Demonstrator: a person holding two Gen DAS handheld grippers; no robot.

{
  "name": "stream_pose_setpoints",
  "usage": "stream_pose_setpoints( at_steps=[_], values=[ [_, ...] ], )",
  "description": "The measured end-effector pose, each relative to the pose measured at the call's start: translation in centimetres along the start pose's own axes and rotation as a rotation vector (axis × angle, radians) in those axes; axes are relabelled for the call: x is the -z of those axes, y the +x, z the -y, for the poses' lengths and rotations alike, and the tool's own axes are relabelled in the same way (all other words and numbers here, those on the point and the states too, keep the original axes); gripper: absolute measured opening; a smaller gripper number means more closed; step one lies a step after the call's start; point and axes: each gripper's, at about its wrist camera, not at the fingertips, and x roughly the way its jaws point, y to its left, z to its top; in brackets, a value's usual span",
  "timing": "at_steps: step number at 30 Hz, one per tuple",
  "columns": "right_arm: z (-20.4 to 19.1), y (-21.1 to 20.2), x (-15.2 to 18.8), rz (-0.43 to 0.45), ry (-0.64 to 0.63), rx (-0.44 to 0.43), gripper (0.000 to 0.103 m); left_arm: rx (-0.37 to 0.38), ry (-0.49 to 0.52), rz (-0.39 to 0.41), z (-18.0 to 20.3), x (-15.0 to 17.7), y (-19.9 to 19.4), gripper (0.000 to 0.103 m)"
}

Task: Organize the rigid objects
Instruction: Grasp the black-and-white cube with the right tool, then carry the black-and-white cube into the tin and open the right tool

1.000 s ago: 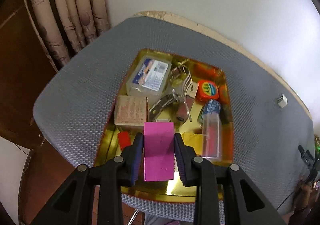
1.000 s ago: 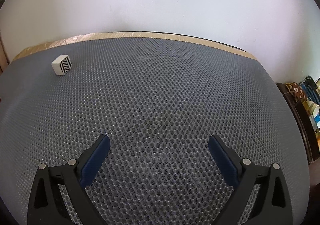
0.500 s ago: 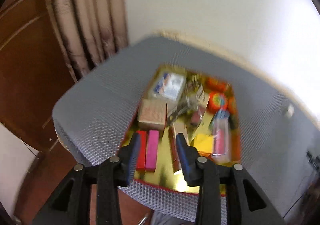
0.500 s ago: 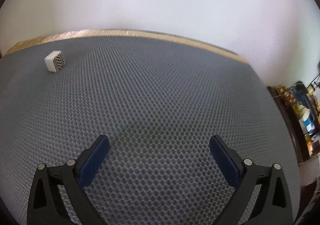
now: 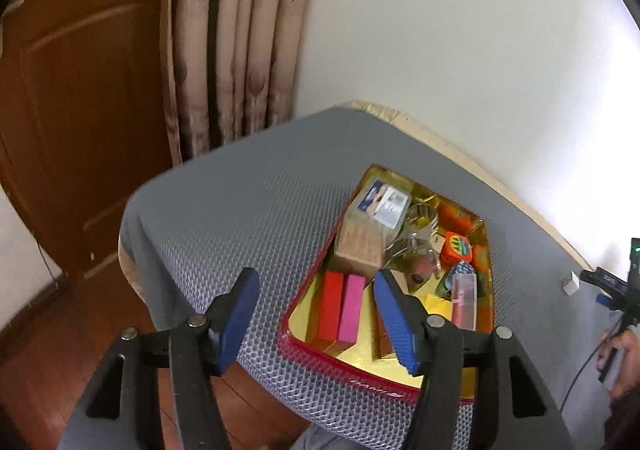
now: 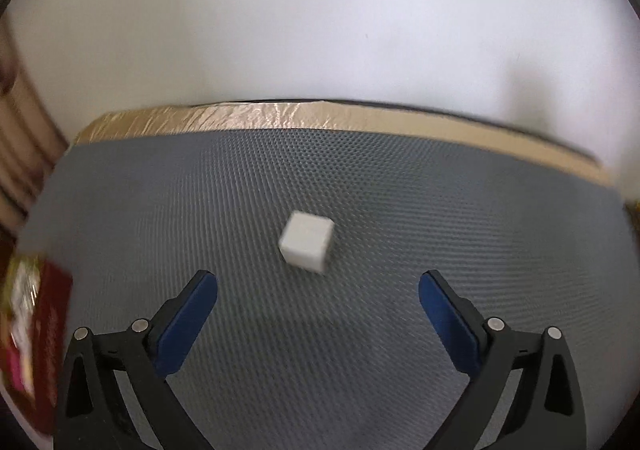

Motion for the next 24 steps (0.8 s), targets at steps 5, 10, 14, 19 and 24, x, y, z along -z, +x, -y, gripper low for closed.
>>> stream_pose_setpoints(
  at_steps=[5, 10, 14, 19, 24],
  values=[
    [-1.1, 3.6, -0.2, -0.070, 0.044, 0.055, 0.066, 0.004, -0.013, -0.027, -0.4, -0.1, 0.9, 0.061],
    [-0.3, 5.7, -0.3, -0.096, 0.081, 0.068, 0.030, 0.005, 0.010, -0.073, 0.0, 0.2, 1.8, 0.061],
    [-0.5, 4.5, 0.0, -0.077, 0.069, 0.006, 0.028, -0.005, 0.007, -0.079, -0.2, 0.2, 1.9, 0.061],
    [-6.8, -2.1, 1.6, -0.018, -0.074, -0.216, 0.028, 0.001, -0.062, -0.089, -1.7, -0.2, 1.1, 0.061],
    [-16.8, -8.7, 5.4, -0.010, -0.316, -0.466, 0.028, -0.011, -0.074, -0.113, -3.2, -0.1, -0.6, 0.061]
  ],
)
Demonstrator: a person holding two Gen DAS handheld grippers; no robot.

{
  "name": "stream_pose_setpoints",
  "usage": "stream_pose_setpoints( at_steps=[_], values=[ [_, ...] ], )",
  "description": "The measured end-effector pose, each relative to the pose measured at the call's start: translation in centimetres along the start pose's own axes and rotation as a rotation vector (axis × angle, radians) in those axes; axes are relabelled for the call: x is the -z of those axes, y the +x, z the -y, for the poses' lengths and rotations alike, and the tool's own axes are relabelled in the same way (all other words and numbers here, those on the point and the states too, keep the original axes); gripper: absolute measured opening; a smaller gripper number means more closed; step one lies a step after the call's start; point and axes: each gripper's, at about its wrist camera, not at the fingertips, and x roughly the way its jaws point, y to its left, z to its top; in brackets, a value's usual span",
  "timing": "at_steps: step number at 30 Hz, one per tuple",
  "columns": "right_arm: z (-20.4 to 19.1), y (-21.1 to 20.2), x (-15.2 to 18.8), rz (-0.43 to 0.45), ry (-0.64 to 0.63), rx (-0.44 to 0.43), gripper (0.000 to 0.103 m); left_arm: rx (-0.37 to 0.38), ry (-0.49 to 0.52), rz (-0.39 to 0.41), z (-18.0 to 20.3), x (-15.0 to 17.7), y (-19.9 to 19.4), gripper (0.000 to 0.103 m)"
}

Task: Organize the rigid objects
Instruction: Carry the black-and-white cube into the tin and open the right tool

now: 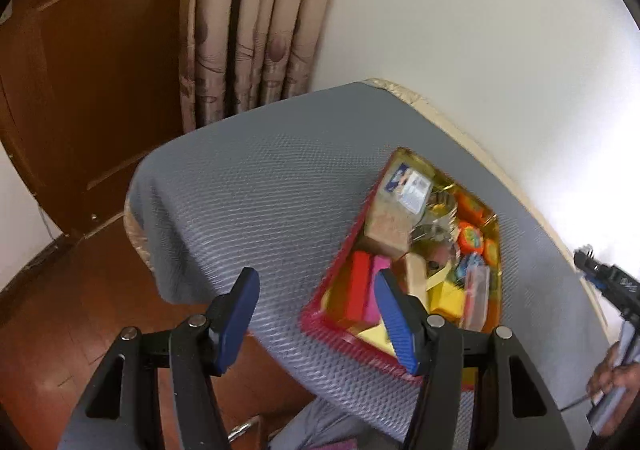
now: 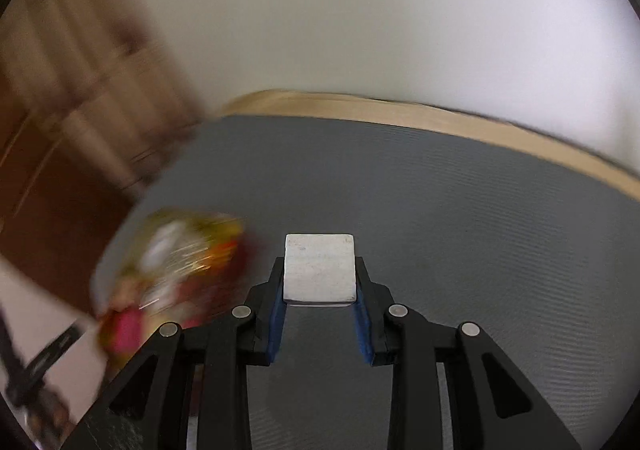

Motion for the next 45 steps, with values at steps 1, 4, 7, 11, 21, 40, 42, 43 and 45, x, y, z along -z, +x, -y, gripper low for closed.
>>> stream_pose_setpoints(
  at_steps=[1, 4, 7, 11, 21, 40, 42, 43, 45],
  values=[
    [-2.4, 0.5, 0.4, -0.023, -0.030, -0.056, 0.028, 0.000, 0.004, -0.003, -0.3, 0.2, -0.1, 0.061],
    [-6.8, 2.2, 1.2, -0.050, -0.092, -0.129, 0.028, -0.023, -0.010, 0.001, -1.8, 1.0, -0.4, 0.061],
    [-10.1, 4.6, 2.3, -0.104, -0.102, -0.173, 0.028, -0.007, -0.069, -0.012, -3.4, 1.0, 0.1, 0.061],
    [-12.7, 4.9, 4.5, -0.122, -0.143, -0.153, 0.028, -0.021, -0.082, -0.032, -4.0, 0.8, 0.8, 0.061],
    [-13.5, 8.8, 5.1, -0.159, -0.095, -0.110, 0.028, 0.001, -0.028, -0.033, -2.9, 1.1, 0.9, 0.061],
    [-17.1, -2.4, 11.4, 0.423, -0.216, 0.284, 0.092, 0.009, 0.089, 0.199, -0.5, 2.1, -1.7, 0.061],
    [-17.8, -3.6, 12.3, 0.479, -0.223, 0.326, 0.101, 0.008, 0.093, 0.254, -0.4, 2.2, -2.4, 0.061],
    [-17.8, -4.2, 12.5, 0.497, -0.214, 0.336, 0.101, 0.003, 0.098, 0.287, -0.3, 2.4, -3.0, 0.061],
    [-17.9, -5.0, 13.0, 0.516, -0.205, 0.352, 0.101, -0.001, 0.110, 0.330, 0.0, 2.6, -3.7, 0.061]
  ],
)
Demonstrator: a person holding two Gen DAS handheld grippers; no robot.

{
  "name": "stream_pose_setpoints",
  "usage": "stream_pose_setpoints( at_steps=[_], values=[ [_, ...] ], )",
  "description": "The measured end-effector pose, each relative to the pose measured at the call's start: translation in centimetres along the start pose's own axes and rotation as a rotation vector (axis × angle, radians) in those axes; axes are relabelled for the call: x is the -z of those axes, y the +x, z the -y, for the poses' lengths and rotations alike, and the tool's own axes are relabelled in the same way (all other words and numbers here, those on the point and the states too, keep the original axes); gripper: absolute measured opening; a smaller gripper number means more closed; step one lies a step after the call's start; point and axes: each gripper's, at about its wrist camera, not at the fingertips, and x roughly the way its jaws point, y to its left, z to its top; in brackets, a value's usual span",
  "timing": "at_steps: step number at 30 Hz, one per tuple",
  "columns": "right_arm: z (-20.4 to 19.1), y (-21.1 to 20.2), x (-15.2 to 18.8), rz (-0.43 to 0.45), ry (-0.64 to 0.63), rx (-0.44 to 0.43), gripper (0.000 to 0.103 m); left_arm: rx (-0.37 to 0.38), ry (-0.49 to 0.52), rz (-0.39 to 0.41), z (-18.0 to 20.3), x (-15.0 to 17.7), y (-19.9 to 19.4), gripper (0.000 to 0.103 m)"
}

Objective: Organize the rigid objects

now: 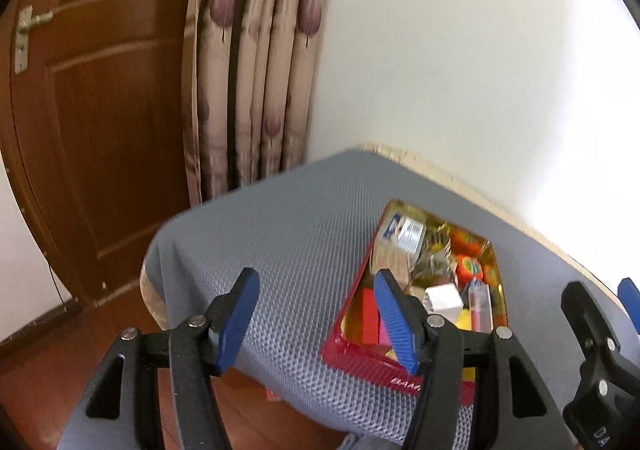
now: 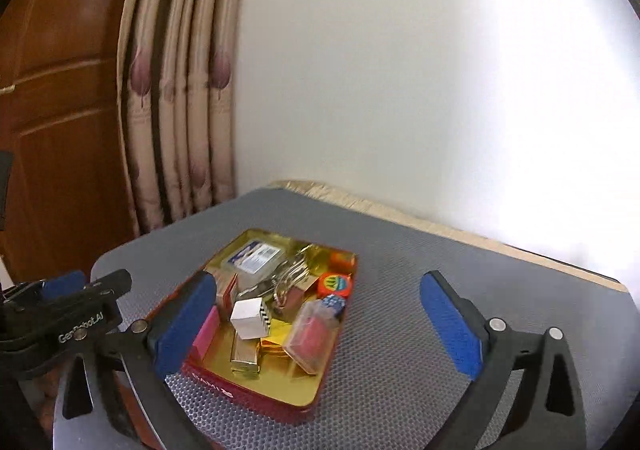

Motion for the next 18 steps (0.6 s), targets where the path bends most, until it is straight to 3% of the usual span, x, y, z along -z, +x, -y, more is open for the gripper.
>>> stream_pose_setpoints(
  at_steps=[9, 18],
  values=[
    [1.2, -3.1, 0.9, 0.011, 0.011, 0.060, 0.102, 0.016, 0.050, -0.013, 1.4, 0.2, -1.0, 0.061],
    [1.4, -4.5, 1.2, 0.011, 0.009, 0.057, 0.102, 0.009, 0.097, 0.037, 2.4, 0.3, -2.5, 0.061]
  ],
)
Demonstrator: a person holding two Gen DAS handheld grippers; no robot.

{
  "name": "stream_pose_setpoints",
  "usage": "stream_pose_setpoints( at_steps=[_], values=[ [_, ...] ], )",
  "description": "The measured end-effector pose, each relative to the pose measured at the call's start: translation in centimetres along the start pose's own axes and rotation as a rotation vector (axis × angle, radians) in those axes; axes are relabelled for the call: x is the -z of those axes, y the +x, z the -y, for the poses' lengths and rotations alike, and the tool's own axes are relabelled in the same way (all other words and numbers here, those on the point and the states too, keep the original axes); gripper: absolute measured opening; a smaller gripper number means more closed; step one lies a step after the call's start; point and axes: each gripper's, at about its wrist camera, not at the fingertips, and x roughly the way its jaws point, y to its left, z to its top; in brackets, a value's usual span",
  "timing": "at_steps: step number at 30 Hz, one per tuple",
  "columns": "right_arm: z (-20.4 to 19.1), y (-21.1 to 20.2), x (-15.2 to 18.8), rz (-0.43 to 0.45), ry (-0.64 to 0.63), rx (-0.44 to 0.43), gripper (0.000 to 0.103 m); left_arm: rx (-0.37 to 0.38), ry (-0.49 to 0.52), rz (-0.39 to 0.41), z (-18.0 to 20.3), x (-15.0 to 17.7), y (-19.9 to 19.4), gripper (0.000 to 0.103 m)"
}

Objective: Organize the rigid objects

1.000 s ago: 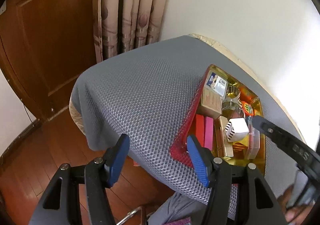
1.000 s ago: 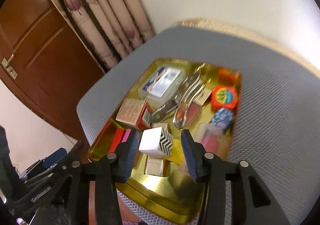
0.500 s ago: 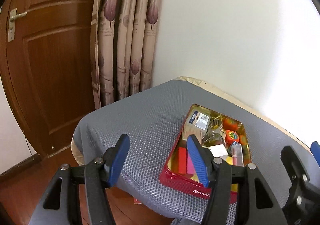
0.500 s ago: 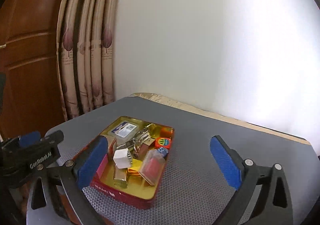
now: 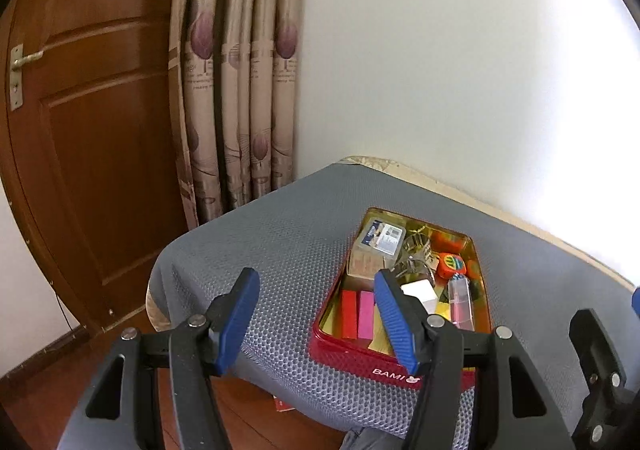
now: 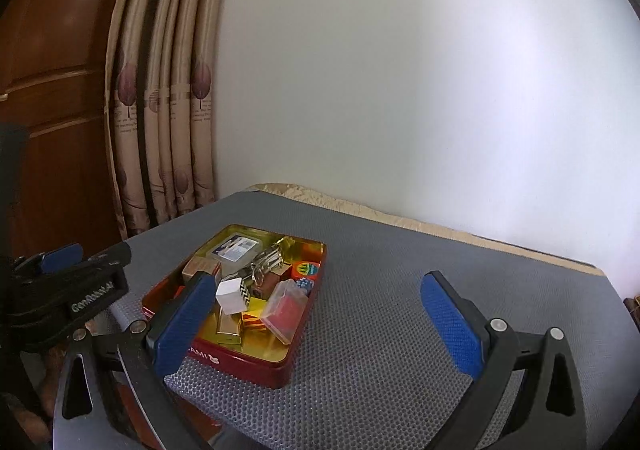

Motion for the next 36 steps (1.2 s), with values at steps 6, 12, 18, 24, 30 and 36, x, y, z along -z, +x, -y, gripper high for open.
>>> stream_pose_setpoints(
  at_steps=[6, 12, 18, 24, 30, 36],
  values=[
    [0.35, -0.11, -0.09, 0.003, 0.012, 0.001, 0.102, 0.001, 0.034, 0.001, 0.51, 0.08, -0.12, 0.061],
    [0.67, 0.25, 0.10, -0.017, 0.022, -0.002, 0.102, 0.007, 0.032, -0.003, 0.44, 0.11, -0.09, 0.061],
    [0.61, 0.24, 0.11, -0.020, 0.022, -0.003, 0.102, 0.025, 0.037, -0.011, 0.57, 0.16, -0.14, 0.061],
    [0.54, 0.19, 0.15, -0.020, 0.021, 0.000, 0.102, 0.017, 0.026, -0.024, 0.34, 0.21, 0.09, 0.061],
    [0.50, 0.16, 0.31, -0.024, 0.011, -0.002, 0.102, 0.014, 0.026, -0.029, 0.32, 0.25, 0.25, 0.061],
    [0.58, 0.25, 0.48, -0.036, 0.003, -0.010, 0.102, 0.012, 0.032, -0.026, 0.40, 0.25, 0.15, 0.061]
  ],
)
